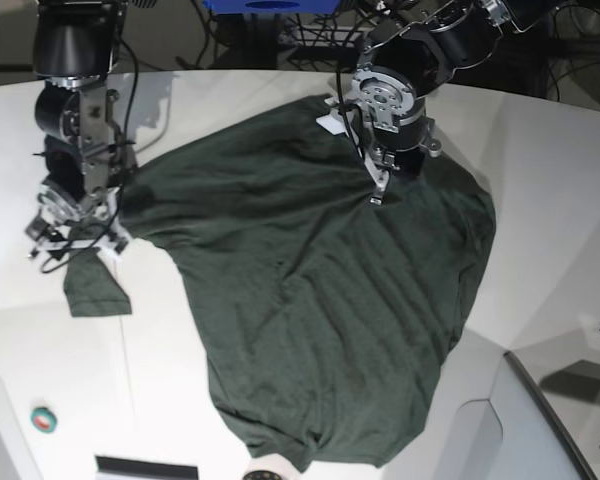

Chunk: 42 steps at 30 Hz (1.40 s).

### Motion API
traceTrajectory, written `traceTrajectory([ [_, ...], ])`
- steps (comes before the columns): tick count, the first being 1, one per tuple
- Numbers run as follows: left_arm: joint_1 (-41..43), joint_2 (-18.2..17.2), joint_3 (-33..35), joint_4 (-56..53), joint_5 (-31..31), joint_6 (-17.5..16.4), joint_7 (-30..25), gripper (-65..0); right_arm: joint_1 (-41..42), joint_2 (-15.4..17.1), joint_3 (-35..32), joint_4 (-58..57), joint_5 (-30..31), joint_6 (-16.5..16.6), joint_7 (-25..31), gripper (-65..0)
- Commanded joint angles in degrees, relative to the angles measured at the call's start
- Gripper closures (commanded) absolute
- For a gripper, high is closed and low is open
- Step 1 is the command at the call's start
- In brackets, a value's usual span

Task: Layout the t-shirt on the table in an organized manner, then fold the t-shirt properly
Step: 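Release the shirt and reposition both grippers over its edges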

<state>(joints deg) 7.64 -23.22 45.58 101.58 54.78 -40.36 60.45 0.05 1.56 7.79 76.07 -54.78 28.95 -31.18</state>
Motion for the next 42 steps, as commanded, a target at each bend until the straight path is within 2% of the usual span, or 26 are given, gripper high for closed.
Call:
traceTrajectory([
  [1,-0.56,-0.56,-0.26,0.88,1.26,0.36,1.05,-19.4,0.78,0.06,0.52,2.92,0.15,-0.33,0.01,-37.4],
  [4,-0.56,-0.73,-0.18,2.11,1.26,0.36,1.05,-39.2,0.52,0.15,0.60,6.87,2.70,-0.33,-1.57,-37.5],
  [6,-0.65,-1.08,1.14,2.20,1.26,0.36,1.14,-44.3,0.69,0.42,0.52,8.19,3.22,-0.33,-4.38,-37.5],
  [9,-0.21,-2.67,2.81,2.73,1.44,0.36,1.22,-44.3,0.87,0.59,0.43,8.54,2.96,-0.33,-6.49,-37.5],
  [15,-0.12,-2.93,1.67,6.42,1.26,0.36,1.31,-44.1,1.57,2.70,0.52,8.54,2.78,-0.69,-12.29,-37.5],
  [18,-0.12,-2.93,1.05,10.02,1.26,0.36,1.31,-44.1,3.33,3.84,3.59,8.54,2.78,-0.77,-13.96,-37.5],
  [26,-1.79,-2.76,3.16,11.17,1.17,0.36,0.96,-43.9,7.64,4.02,12.82,8.54,2.78,-0.77,-13.17,-37.5],
  [28,-3.46,-2.05,2.64,10.90,1.08,0.36,0.96,-41.0,7.90,4.02,13.61,8.54,2.78,-0.77,-12.29,-37.5],
  [29,-4.25,-1.08,1.67,10.46,1.08,0.36,0.96,-36.7,7.90,4.02,13.79,8.89,2.78,-0.77,-12.03,-37.5],
  [30,-5.31,0.06,0.09,9.85,1.08,0.36,0.96,-30.4,7.90,4.02,13.97,9.69,2.78,-0.77,-11.68,-37.5],
  [33,-8.83,4.01,-6.77,5.45,-0.23,0.36,0.96,-4.9,7.90,4.02,13.97,11.71,2.78,-2.18,-12.12,-37.4],
  [34,-10.67,5.24,-8.97,3.34,-2.17,0.36,0.87,0.0,7.81,4.02,13.97,12.67,2.78,-2.80,-12.12,-37.4],
  [37,-16.91,8.94,-14.95,-5.01,-11.84,0.36,0.87,0.0,5.18,2.61,13.35,17.07,3.66,-2.27,-11.68,-35.0],
  [39,-20.08,11.22,-18.81,-9.76,-18.78,0.36,0.70,0.0,2.54,-0.20,11.07,19.44,5.95,0.63,-10.71,-24.6],
  [42,-23.51,13.77,-24.44,-16.44,-28.54,0.36,-5.02,0.0,-1.42,-3.10,6.93,20.50,10.96,6.61,-9.22,0.0],
])
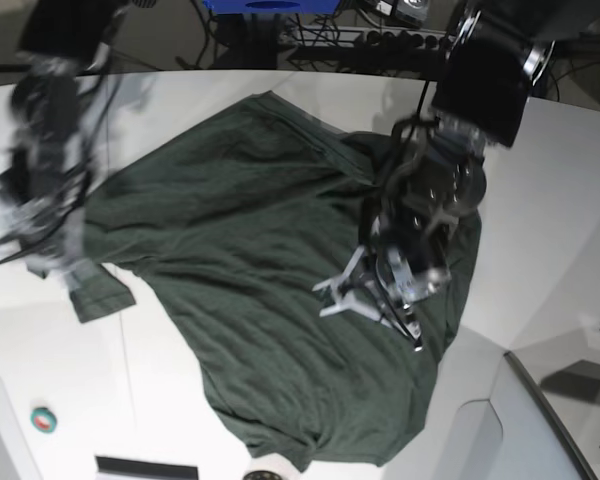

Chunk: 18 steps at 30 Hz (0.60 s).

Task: Layout the t-shirt on the table in an organized manner, then fold the t-shirt properly
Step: 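Release the shirt and reposition both grippers over its edges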

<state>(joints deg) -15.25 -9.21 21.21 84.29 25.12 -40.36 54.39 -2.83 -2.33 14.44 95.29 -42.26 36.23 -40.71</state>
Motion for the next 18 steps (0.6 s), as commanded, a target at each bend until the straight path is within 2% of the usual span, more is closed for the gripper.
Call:
traceTrajectory([
  [1,-1.33,0.38,-1.39,-1.70,-1.26,0.36,-2.30,0.0,0.76,0.00,-0.68,1.11,0.11,0.83,0.31,0.0],
  [3,-2.73,0.91,-3.06,-7.24,-4.07,0.49,-9.51,0.0,-0.11,-1.58,-2.08,1.02,3.10,2.67,0.23,-2.3],
  [5,-4.40,0.91,-3.15,-14.88,-5.21,6.82,-16.98,0.0,-0.99,-3.69,-2.44,0.93,6.00,3.20,0.23,-0.3],
  [10,-10.29,1.08,-3.67,-32.82,-5.65,15.88,-28.33,0.0,-0.55,-4.75,-4.55,-5.92,10.83,3.11,0.23,-1.1],
  [13,-12.93,0.64,-3.41,-38.62,-5.39,19.57,-30.70,0.0,2.43,-4.49,-2.79,-13.22,14.96,3.11,0.31,-1.1],
  [16,-12.40,0.11,-3.06,-38.53,-5.12,19.57,-30.43,0.0,5.95,-2.55,0.82,-20.34,15.67,3.11,0.40,-1.1],
  [18,-10.64,-1.47,-3.06,-37.65,-5.04,19.57,-28.33,0.0,7.97,-0.44,2.31,-24.74,15.67,3.11,0.58,-1.1],
])
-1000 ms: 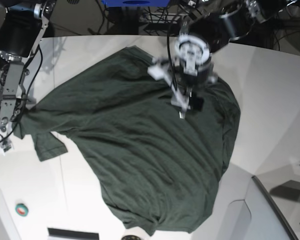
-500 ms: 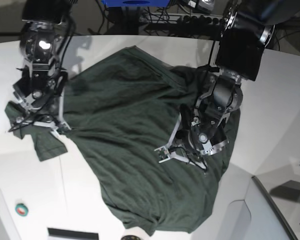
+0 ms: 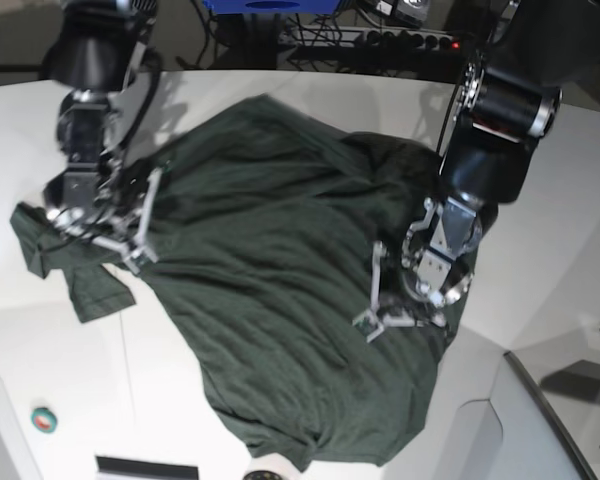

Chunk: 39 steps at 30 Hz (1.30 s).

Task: Layout the t-shirt on the table in an organized manner, then fold the t-shirt properly
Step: 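Release the shirt and reposition both grippers over its edges, then grasp the shirt's side edges with both grippers and pull outward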

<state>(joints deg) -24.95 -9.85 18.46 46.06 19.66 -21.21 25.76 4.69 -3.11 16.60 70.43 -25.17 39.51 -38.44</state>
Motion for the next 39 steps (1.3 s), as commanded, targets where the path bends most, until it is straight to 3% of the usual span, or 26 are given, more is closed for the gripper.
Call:
traceTrajectory([
  [1,-0.24,-1.27,0.40,1.37,0.43,0.42,1.63,0.0,1.60,1.84,1.11,-2.43,-1.25,-0.17,-1.61,-1.1],
  [3,1.87,-2.77,4.00,3.21,0.43,0.42,3.82,0.0,4.76,4.65,2.70,-8.15,-1.16,-0.17,-1.17,-1.1],
  [8,9.08,-7.34,13.94,14.99,0.34,0.42,11.38,0.0,15.14,13.18,4.45,-24.15,-1.43,-0.43,5.78,-1.1],
  [13,14.62,-7.16,20.79,28.88,0.34,0.33,19.56,0.0,26.83,19.16,4.10,-39.36,-1.51,-8.34,13.51,-1.2],
  [17,15.24,-2.07,26.25,36.09,0.25,0.33,24.22,0.0,35.27,22.15,4.10,-47.27,-1.60,-14.32,20.72,-1.5],
  [21,11.37,2.68,24.93,37.67,0.25,0.60,26.68,0.0,37.47,22.76,4.10,-45.51,-1.60,-14.41,21.51,-0.9],
  [24,8.11,2.86,20.44,36.88,0.25,0.60,26.94,0.0,32.98,22.32,4.28,-35.84,-1.16,-13.97,15.01,-0.9],
  [28,3.54,2.33,13.85,30.46,0.25,0.51,25.71,0.0,20.50,16.96,4.72,-15.62,-1.07,-4.21,6.92,-0.9],
  [30,1.08,2.33,12.27,23.87,0.25,0.51,21.14,0.0,14.08,13.09,4.37,-6.57,-1.16,-0.87,4.37,-0.9],
  [34,-4.72,2.95,11.56,7.69,0.08,0.68,10.15,0.0,5.73,4.30,1.99,4.77,-1.60,0.01,1.38,-0.9],
  [36,-7.62,4.44,11.39,0.93,-0.19,0.95,6.20,0.0,2.83,2.19,-1.17,7.85,-1.60,0.01,-1.17,-0.9],
  [39,-10.79,5.49,8.93,-7.51,-0.01,4.38,1.45,0.0,-0.51,-1.15,-4.78,10.14,-1.51,0.01,-4.33,-0.9],
])
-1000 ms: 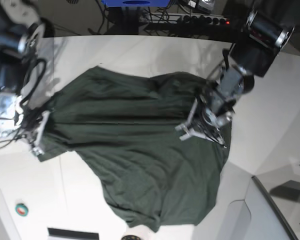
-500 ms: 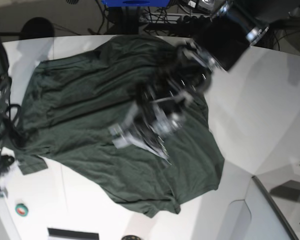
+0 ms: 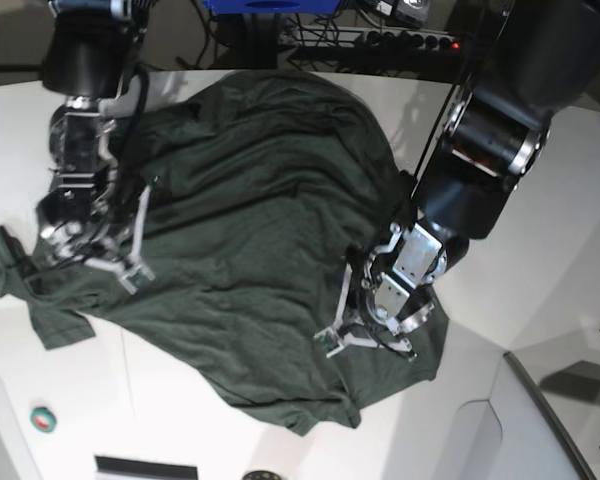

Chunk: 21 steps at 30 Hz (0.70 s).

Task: Layout the t-shirt on the table in an organized manner, then fold the t-shirt properly
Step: 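Grasp the shirt's side edges with both grippers and pull outward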

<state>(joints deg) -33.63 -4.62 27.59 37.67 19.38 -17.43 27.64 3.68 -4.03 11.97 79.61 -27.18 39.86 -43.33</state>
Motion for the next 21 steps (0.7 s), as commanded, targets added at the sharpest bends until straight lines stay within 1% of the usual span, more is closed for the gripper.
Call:
traceTrajectory([
  [1,-2.81,0.45,-0.91,-1.32,0.36,1.21,-1.84,0.0,-0.21,-0.85,-0.85,1.05,0.50,-0.43,-0.05,-0.9],
  [3,-4.04,0.45,-1.35,-5.36,0.45,1.21,-3.51,0.0,-1.18,-1.37,-1.37,0.08,0.50,-0.52,-0.49,-0.9],
  [5,-4.22,-0.17,-1.53,-8.18,0.45,1.21,-3.77,0.0,-0.83,-0.93,-1.11,-3.17,0.50,-0.60,-0.40,-0.9],
  [6,-4.13,-1.05,-1.53,-8.53,0.45,1.21,-3.77,0.0,0.05,-0.32,-0.76,-5.20,0.41,-0.60,-0.40,-0.9],
  [8,-3.08,-2.98,-1.62,-8.18,0.10,1.21,-3.59,0.0,1.46,2.23,1.18,-8.89,0.67,-0.60,-0.40,-0.9],
  [10,-1.23,-5.27,-1.62,-7.65,0.10,1.21,-3.59,0.0,4.36,3.90,2.76,-14.95,0.67,-0.60,-0.32,-0.9],
  [12,0.26,-6.59,-1.62,-7.65,0.10,1.21,-3.51,0.0,7.53,5.75,3.73,-20.14,0.59,-0.60,0.21,-0.8],
  [15,3.25,-8.78,-1.70,-6.15,0.01,1.21,-3.07,0.0,11.75,7.68,3.90,-25.86,0.41,-0.60,3.20,-0.8],
  [17,6.68,-10.54,-1.79,-1.67,-0.08,1.21,-0.08,0.0,15.26,9.09,3.73,-29.81,0.41,-0.69,4.61,-0.8],
  [19,10.64,-11.60,-2.41,5.10,-0.08,1.21,3.79,0.0,19.13,9.70,3.64,-33.59,0.41,-0.69,5.92,-0.8],
  [21,15.30,-12.12,-6.01,13.63,0.01,1.21,8.36,0.0,23.00,10.49,3.55,-37.64,0.41,-0.69,7.51,-0.8],
])
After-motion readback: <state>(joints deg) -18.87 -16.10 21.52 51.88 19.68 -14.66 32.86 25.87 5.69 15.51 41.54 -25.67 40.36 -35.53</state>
